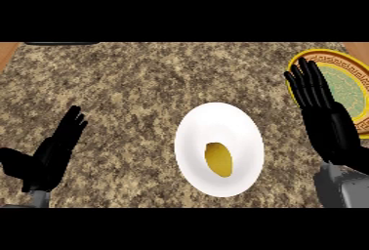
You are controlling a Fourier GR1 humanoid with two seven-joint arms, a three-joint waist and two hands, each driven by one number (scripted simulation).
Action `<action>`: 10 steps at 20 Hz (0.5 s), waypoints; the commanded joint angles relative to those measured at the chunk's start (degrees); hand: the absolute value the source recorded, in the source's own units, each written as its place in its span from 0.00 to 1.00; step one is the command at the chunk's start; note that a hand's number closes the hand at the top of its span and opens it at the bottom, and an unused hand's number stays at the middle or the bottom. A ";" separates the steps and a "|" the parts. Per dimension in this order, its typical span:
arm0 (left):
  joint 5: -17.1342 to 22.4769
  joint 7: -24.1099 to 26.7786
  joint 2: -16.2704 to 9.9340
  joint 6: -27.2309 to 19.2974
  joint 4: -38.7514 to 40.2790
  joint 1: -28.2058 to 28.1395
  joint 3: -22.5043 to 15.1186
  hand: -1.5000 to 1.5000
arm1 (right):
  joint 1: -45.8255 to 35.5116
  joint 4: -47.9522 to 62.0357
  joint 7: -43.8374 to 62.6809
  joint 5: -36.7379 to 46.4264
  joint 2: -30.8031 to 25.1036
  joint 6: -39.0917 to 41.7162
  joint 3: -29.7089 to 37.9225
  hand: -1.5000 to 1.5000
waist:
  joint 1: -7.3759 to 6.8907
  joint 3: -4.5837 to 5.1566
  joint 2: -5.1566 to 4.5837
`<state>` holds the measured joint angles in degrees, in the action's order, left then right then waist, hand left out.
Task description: Pick the lemon from the plate and place it in the plate
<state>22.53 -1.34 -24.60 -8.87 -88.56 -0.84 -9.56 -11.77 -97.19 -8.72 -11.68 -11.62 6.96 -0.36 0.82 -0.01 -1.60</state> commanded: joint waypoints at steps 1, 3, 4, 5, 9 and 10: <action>-2.07 -3.59 -0.99 -0.51 -0.82 2.67 0.64 0.50 | 1.87 -3.96 2.86 3.91 5.71 -4.53 -6.09 0.00 | -0.71 0.01 1.68; -8.48 0.64 1.05 -3.89 3.18 6.88 -2.45 0.50 | -1.47 -4.46 5.53 5.05 11.18 -9.44 -11.63 0.00 | -0.42 0.06 1.57; -7.71 -0.98 -2.49 -2.72 2.60 8.69 0.25 0.50 | -0.50 -5.51 7.35 3.67 11.27 -11.64 -15.22 0.00 | -0.54 0.05 1.68; -9.19 1.32 -2.88 -2.84 3.24 8.70 0.29 0.50 | -2.58 -5.59 7.81 2.31 11.35 -16.77 -18.48 0.00 | -1.10 0.08 1.66; -9.46 -0.36 -2.58 -3.04 3.11 7.54 -1.43 0.50 | -6.58 -4.25 4.92 31.56 -9.47 -10.78 -18.93 1.00 | 1.13 1.12 2.98; -9.27 -2.99 -3.16 -3.31 2.70 10.98 -0.69 0.50 | -2.02 -3.93 7.64 34.36 1.01 -19.08 -25.35 1.00 | 0.83 0.29 2.22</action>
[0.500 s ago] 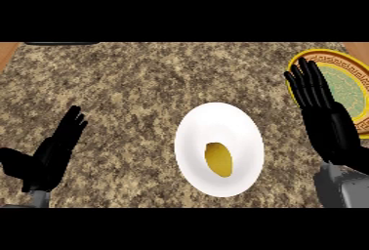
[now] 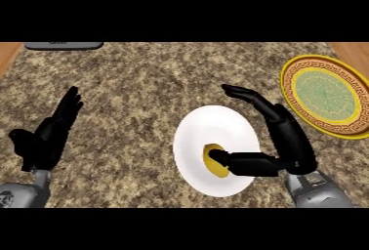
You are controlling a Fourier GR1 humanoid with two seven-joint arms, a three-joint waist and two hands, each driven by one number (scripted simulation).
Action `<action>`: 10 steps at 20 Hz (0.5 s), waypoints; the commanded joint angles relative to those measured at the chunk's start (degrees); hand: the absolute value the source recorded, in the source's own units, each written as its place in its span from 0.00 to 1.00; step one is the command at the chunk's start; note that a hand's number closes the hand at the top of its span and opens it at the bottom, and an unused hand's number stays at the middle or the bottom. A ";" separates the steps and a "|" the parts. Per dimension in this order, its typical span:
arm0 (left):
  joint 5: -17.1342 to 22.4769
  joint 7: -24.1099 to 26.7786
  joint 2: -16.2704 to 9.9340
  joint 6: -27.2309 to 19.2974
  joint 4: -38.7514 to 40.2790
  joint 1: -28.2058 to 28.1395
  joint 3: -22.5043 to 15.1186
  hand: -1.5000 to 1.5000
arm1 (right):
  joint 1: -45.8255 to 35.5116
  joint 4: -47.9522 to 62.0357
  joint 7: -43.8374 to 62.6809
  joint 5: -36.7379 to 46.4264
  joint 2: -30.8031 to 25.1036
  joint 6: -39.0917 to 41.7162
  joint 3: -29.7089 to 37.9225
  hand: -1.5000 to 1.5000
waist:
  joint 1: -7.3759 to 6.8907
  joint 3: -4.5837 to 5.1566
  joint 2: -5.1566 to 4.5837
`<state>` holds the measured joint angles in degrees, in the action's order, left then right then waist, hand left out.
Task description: Pick the lemon from the plate and place it in the plate
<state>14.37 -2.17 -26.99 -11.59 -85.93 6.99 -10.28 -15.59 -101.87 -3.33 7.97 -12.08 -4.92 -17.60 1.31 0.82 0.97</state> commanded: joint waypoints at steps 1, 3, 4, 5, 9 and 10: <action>-2.70 -1.98 0.91 -1.93 1.62 4.77 -1.10 0.50 | 6.61 3.85 1.72 13.83 8.35 -11.87 -10.46 0.00 | 0.34 -0.74 -0.99; -4.65 -0.67 3.37 -2.75 2.78 5.39 -3.16 0.50 | 11.44 9.18 -5.13 11.07 11.68 -15.02 -15.38 0.00 | -0.61 -0.86 -1.28; -4.89 -2.19 3.73 -3.26 2.83 5.74 -3.41 0.50 | 10.83 13.08 -7.79 13.44 11.76 -19.39 -18.91 0.00 | -1.29 -0.88 -1.28; -3.98 0.04 2.66 -0.96 4.67 5.13 -1.68 0.50 | 13.96 11.56 -8.71 17.31 11.83 -21.40 -21.38 0.00 | -0.94 -0.82 -1.04; -4.77 -2.45 2.14 -1.00 2.19 5.70 -1.27 0.50 | 16.15 12.69 -8.68 27.48 9.81 -28.85 -20.95 0.00 | -0.90 -0.81 -0.81; -5.32 -1.81 4.33 -2.39 4.23 7.14 -1.48 0.50 | 17.58 11.00 -12.46 25.58 5.65 -28.43 -18.08 0.00 | -0.47 -0.82 -0.90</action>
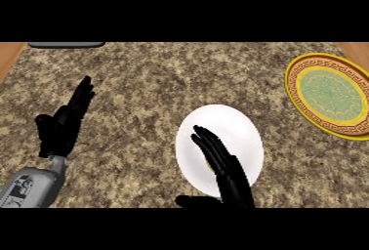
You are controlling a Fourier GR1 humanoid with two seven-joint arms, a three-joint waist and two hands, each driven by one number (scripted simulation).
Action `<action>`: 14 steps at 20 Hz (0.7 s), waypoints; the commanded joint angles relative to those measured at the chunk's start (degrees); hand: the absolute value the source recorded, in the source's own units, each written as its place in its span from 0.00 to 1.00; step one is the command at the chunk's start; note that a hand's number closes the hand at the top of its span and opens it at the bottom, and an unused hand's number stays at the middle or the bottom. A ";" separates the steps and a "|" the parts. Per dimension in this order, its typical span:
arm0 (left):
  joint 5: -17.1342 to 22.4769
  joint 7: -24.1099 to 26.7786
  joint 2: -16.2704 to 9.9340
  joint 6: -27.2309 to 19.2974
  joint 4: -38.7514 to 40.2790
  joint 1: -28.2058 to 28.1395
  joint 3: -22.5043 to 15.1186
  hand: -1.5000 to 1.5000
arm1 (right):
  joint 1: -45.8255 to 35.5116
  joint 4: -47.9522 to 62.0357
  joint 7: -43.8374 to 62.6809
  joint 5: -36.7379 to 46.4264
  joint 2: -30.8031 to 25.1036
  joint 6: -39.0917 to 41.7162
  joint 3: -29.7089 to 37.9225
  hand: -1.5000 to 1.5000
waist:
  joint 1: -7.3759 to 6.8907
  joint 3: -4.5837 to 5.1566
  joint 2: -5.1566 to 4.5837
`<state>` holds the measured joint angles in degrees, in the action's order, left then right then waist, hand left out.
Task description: Pick the lemon from the plate and place it in the plate
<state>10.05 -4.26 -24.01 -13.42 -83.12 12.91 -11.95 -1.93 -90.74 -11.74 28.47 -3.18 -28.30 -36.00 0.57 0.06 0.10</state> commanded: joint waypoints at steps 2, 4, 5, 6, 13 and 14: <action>-1.12 -0.04 1.08 0.90 1.53 0.53 0.38 0.50 | 4.98 -6.86 1.77 10.12 -1.80 -7.01 -1.24 0.00 | 0.12 -0.04 0.09; -2.65 1.11 3.44 0.41 4.50 2.52 0.30 0.50 | 6.46 -13.02 5.00 12.01 -3.57 -5.04 -1.08 0.00 | 0.15 -0.03 0.01; -2.06 -0.49 0.92 0.72 -0.04 -0.28 1.02 0.50 | 9.72 -18.34 9.76 16.61 -4.95 -4.19 -3.64 0.00 | 0.06 -0.01 0.22; -2.69 4.05 3.39 0.26 6.91 1.76 1.41 0.50 | 7.10 -20.43 15.75 18.53 -5.59 0.42 -1.70 0.00 | 0.58 0.06 0.04; -3.17 0.43 2.43 0.13 3.02 1.46 0.80 0.50 | 12.61 -30.86 33.70 24.77 -15.42 21.00 -1.52 0.00 | 0.77 0.11 0.19; -2.87 -2.01 2.01 0.26 0.39 1.17 0.73 0.50 | 10.83 -33.04 37.05 24.69 -15.29 24.24 0.21 0.00 | 0.01 0.05 0.19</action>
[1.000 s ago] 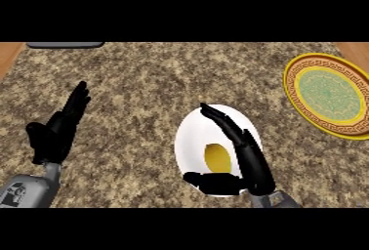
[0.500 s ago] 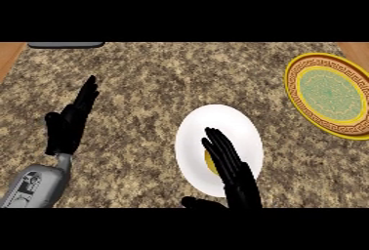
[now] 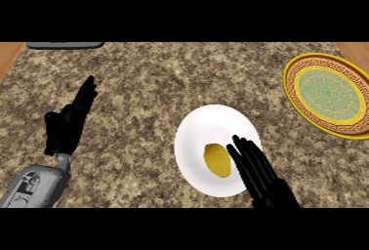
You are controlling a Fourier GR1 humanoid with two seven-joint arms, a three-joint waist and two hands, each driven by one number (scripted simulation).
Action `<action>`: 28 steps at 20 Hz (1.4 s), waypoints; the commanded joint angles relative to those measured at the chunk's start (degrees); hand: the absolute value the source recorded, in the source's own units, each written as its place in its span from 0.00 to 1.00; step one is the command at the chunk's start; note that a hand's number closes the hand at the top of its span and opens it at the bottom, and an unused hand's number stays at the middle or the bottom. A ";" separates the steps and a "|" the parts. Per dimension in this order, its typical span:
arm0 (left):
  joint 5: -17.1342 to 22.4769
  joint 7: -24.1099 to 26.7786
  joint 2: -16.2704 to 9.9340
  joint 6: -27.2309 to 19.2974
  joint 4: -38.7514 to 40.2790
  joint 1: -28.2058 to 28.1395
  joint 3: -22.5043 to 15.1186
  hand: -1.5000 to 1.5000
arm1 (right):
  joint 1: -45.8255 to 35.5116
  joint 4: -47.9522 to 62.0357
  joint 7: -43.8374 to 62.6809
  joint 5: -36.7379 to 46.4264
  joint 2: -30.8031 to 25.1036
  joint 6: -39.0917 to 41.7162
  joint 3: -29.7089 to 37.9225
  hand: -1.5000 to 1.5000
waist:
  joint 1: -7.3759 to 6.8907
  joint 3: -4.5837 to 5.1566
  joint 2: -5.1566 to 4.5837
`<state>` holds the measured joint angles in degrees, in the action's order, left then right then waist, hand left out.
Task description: Pick the lemon from the plate and place it in the plate
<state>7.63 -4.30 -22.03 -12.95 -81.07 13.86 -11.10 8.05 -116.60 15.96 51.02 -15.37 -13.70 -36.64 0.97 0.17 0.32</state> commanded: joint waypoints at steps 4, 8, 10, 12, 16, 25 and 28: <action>0.50 -0.64 0.43 2.36 -0.13 1.08 1.35 0.50 | -4.72 -6.40 17.37 2.61 0.11 18.99 0.60 0.00 | -0.98 -0.10 -0.28; -0.61 1.97 0.84 4.46 2.90 1.69 4.19 0.50 | -5.45 -8.05 19.86 0.17 2.21 23.71 1.63 0.00 | -0.83 -0.15 -0.32; -3.14 -0.46 2.23 2.42 -1.50 -0.56 2.38 0.50 | -8.11 -4.40 19.36 -1.36 3.53 25.16 4.28 0.00 | -1.09 -0.17 -0.29; -4.19 1.83 3.70 4.07 3.57 1.69 3.62 0.50 | -8.07 -3.98 16.36 -3.06 2.61 26.11 7.12 0.00 | -0.85 -0.16 -0.33; -4.01 2.02 5.15 4.13 0.72 -1.85 2.91 0.50 | -10.09 4.75 15.57 0.32 4.54 24.84 5.04 0.00 | -1.13 -0.17 -0.33; -6.72 -0.43 6.61 4.83 0.57 0.67 5.91 0.50 | -13.85 18.83 12.16 3.40 9.30 22.54 6.95 0.00 | -1.07 -0.18 -0.35; -7.32 0.79 5.96 7.84 0.11 -0.81 7.45 0.50 | -14.76 18.04 11.76 2.13 9.60 26.54 9.06 0.00 | -1.01 -0.17 -0.32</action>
<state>1.96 -5.31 -16.85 -6.64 -81.18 14.56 -4.46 -5.44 -102.27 29.87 52.67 -7.16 12.63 -29.13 -0.07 -0.01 0.00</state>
